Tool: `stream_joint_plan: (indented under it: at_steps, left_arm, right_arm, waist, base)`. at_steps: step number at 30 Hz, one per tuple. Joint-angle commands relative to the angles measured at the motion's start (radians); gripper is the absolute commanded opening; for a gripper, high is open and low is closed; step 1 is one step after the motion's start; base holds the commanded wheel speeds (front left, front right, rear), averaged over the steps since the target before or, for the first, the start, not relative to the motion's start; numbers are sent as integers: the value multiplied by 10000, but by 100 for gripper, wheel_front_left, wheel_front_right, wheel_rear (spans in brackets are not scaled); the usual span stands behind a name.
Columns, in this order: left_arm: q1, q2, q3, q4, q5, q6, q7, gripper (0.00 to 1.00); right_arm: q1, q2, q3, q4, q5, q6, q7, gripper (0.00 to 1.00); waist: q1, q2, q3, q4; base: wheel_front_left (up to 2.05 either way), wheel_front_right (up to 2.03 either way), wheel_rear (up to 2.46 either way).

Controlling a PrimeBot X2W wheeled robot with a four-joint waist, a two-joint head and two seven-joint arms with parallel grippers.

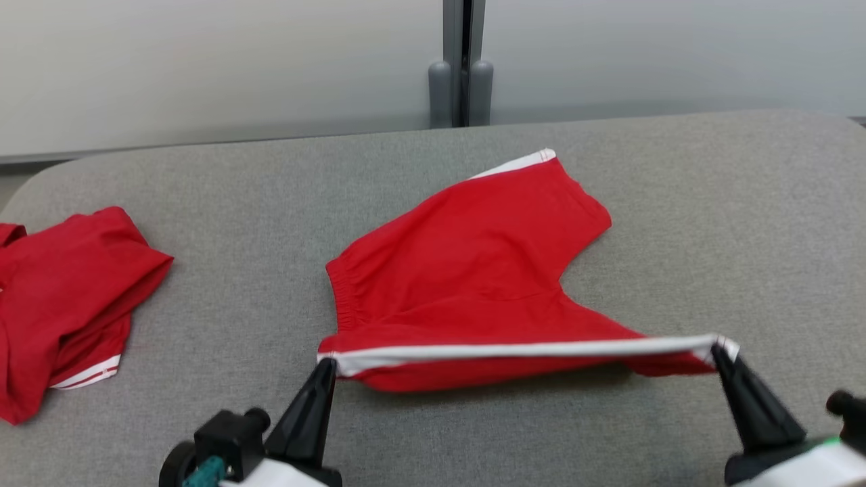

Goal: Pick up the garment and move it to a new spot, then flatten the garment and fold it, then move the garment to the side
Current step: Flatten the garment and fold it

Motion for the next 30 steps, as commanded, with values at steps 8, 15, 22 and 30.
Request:
stream_joint_plan:
  at_steps: [8,15,22,30]
  left_arm:
    - [-2336,-271,-49,769,48,-190,-99,0]
    - [-4559,-560,-199,2043,-120,-385,-518,0]
    - [-6230,-693,-456,3471,-312,-444,-850,0]
    - [-7572,-770,-941,5147,-663,-421,-1363,0]
  right_arm:
    - [-3622,-763,275,1252,104,2,-480,0]
    - [-6862,-1536,1131,3370,669,1,-795,0]
    - [-9311,-1849,2197,5434,1198,1,-997,0]
    - [-11268,-1828,3832,7838,1800,-1,-1667,40]
  waist:
    - [0,-1,1776,413]
    - [0,-1,3072,980]
    - [0,-1,3841,1267]
    - [0,-1,4206,1467]
  base:
    - [0,0,0]
    - [0,0,0]
    - [0,0,0]
    - [0,0,0]
